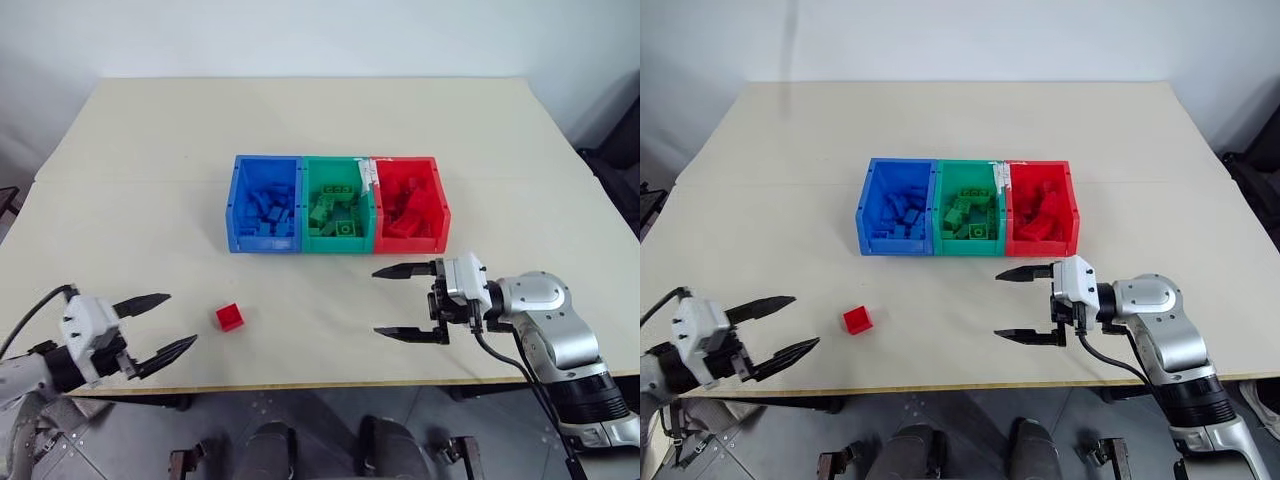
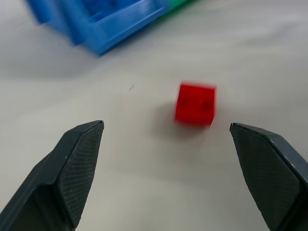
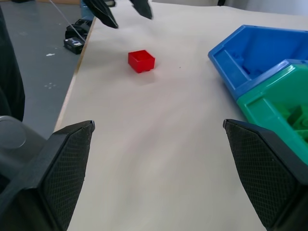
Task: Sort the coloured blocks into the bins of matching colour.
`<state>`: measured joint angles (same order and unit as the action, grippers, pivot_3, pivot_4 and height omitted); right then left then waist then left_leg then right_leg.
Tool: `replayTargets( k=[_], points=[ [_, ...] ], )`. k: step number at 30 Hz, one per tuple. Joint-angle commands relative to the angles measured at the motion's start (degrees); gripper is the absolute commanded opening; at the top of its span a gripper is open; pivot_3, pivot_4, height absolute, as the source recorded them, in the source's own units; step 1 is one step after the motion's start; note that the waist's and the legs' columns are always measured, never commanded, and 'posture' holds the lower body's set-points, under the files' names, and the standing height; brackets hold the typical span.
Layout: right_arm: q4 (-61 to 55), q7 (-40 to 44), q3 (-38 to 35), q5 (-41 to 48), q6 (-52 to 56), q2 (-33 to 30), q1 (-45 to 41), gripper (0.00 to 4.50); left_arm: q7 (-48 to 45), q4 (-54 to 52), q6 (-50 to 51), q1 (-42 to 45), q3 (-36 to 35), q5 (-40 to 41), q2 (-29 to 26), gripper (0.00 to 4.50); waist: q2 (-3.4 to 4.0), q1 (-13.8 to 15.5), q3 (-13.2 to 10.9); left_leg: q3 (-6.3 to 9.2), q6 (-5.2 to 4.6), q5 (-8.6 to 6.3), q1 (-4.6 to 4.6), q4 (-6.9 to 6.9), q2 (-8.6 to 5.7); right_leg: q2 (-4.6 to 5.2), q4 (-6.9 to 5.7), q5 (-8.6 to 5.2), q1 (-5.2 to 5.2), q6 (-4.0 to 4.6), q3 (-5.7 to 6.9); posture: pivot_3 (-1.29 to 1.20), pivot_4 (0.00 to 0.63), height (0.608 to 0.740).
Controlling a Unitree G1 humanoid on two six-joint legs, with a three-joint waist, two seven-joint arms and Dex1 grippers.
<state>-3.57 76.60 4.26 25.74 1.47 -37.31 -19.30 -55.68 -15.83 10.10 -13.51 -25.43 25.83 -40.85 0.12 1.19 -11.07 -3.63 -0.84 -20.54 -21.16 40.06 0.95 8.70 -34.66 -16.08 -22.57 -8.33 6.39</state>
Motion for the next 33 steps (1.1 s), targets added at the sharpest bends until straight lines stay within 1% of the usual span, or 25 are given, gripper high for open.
replayTargets(
  k=[1, 6, 8, 11, 15, 18, 19, 20, 22, 26, 30, 32, 33],
  points=[
    [-0.46, 1.1, -1.35, 0.5, -1.08, -0.98, 1.08, 4.5, 3.61, -1.43, 1.36, 2.51, 4.82, -3.11, 0.46, 4.45, 0.0, -0.11, 0.0, -0.01, 0.02, -0.01, 0.0, -0.01, 0.01, -0.03, 0.0, 0.0, -0.01, 0.0, -0.01, 0.0, 0.15, 0.74],
    [-2.14, 1.42, -2.14, 0.26, -1.17, -2.72, 4.29, 4.5, 3.3, 5.97, 0.5, 9.34, 12.21, -7.83, -0.65, 4.45, 0.01, -0.11, 0.0, -0.2, 0.03, -0.01, -0.01, -0.02, 0.01, -0.08, 0.01, -0.01, -0.04, 0.01, 0.0, 0.0, 0.15, 0.74],
    [-2.69, 0.83, -2.5, 0.27, -1.02, -3.01, 5.08, 4.5, 2.71, 7.48, 0.55, 10.82, 13.76, -8.65, -1.08, 4.45, 0.0, -0.12, 0.0, -0.27, 0.02, -0.01, -0.01, -0.02, 0.0, -0.08, 0.01, -0.01, -0.04, 0.01, 0.0, 0.0, 0.15, 0.74],
    [-3.49, -0.02, -3.08, 0.27, -0.79, -3.46, 6.15, 4.5, 2.2, 9.35, 0.46, 12.37, 14.88, -9.52, -1.94, 3.85, 0.0, -0.13, 0.0, -0.27, 0.02, -0.01, -0.03, -0.03, 0.01, -0.08, 0.02, -0.01, -0.05, 0.01, 0.0, 0.0, 0.15, 0.74],
    [-4.44, -1.02, -3.7, 0.2, -0.56, -3.58, 7.5, 4.5, 0.31, 9.44, 0.47, 13.03, 15.17, -8.38, -2.41, 2.59, 0.01, -0.2, 0.0, -0.26, 0.03, -0.01, -0.02, -0.03, 0.02, -0.07, 0.02, -0.01, -0.05, 0.01, 0.0, 0.0, 0.15, 0.74],
    [-5.24, -2.25, -4.59, 0.1, -0.28, -3.7, 8.98, 4.5, -1.27, 8.69, 0.56, 14.26, 15.05, -6.0, -1.58, 1.58, 0.0, -0.18, 0.0, -0.26, 0.03, -0.01, -0.02, -0.03, 0.03, -0.07, 0.02, -0.01, -0.05, 0.01, 0.0, 0.0, 0.15, 0.74],
    [-5.6, -2.7, -4.98, 0.08, -0.21, -3.86, 9.6, 4.5, -1.38, 8.12, 1.21, 14.96, 14.93, -4.86, -1.07, 1.47, 0.0, -0.06, 0.0, -0.26, 0.03, -0.01, -0.02, -0.03, 0.03, -0.08, 0.02, -0.01, -0.05, 0.01, 0.0, 0.0, 0.15, 0.74],
    [-5.92, -3.21, -5.39, 0.09, -0.1, -3.96, 10.15, 4.5, -1.54, 7.54, 1.59, 15.68, 14.94, -3.99, -0.67, 1.47, 0.0, 0.13, 0.0, -0.25, 0.03, -0.01, -0.03, -0.02, 0.02, -0.07, 0.02, -0.01, -0.05, 0.01, -0.01, 0.0, 0.15, 0.74],
    [-6.8, -4.96, -7.04, 0.36, 0.55, -4.35, 11.76, 4.5, -1.91, 5.72, 3.04, 19.8, 15.72, -1.18, 0.78, 1.47, 0.0, 0.41, 0.0, -0.25, 0.02, -0.01, -0.05, 0.01, -0.01, -0.03, 0.02, -0.01, -0.03, 0.01, 0.0, 0.0, 0.15, 0.74],
    [-9.05, -10.5, -11.39, 1.18, 2.1, -3.56, 15.19, 4.5, -1.64, 5.68, 6.59, 31.71, 20.36, 0.36, 4.22, 1.47, -0.02, 0.88, 0.02, -0.24, 0.02, 0.0, -0.08, 0.1, -0.05, -0.02, -0.01, 0.0, 0.03, 0.0, 0.07, 0.0, 0.15, 0.74],
    [-12.22, -21.63, -18.62, 1.72, 2.56, 1.0, 19.87, 4.5, -3.24, 15.84, 4.76, 49.07, 30.05, -4.62, 12.15, 1.47, -0.06, 1.26, 0.05, -0.4, 0.04, 0.01, -0.07, 0.09, -0.06, -0.06, -0.04, 0.0, 0.05, -0.01, 0.12, 0.0, 0.15, 0.74],
    [-13.85, -25.44, -21.48, 1.39, 2.05, 2.82, 22.6, 4.5, -3.85, 23.9, 1.34, 56.01, 33.27, -7.75, 16.23, 1.47, -0.06, 1.46, 0.05, -0.48, 0.04, 0.02, -0.07, 0.09, -0.09, -0.07, -0.02, 0.0, 0.04, -0.01, 0.09, 0.0, 0.15, 0.74],
    [-14.84, -26.99, -22.77, 0.87, 1.48, 3.64, 24.41, 4.5, -3.54, 29.63, -0.82, 60.35, 34.46, -9.39, 18.98, 1.47, -0.06, 1.5, 0.05, -0.5, 0.04, 0.02, -0.07, 0.08, -0.09, -0.09, 0.01, 0.0, 0.04, -0.01, 0.09, 0.0, 0.15, 0.74]
  ],
)
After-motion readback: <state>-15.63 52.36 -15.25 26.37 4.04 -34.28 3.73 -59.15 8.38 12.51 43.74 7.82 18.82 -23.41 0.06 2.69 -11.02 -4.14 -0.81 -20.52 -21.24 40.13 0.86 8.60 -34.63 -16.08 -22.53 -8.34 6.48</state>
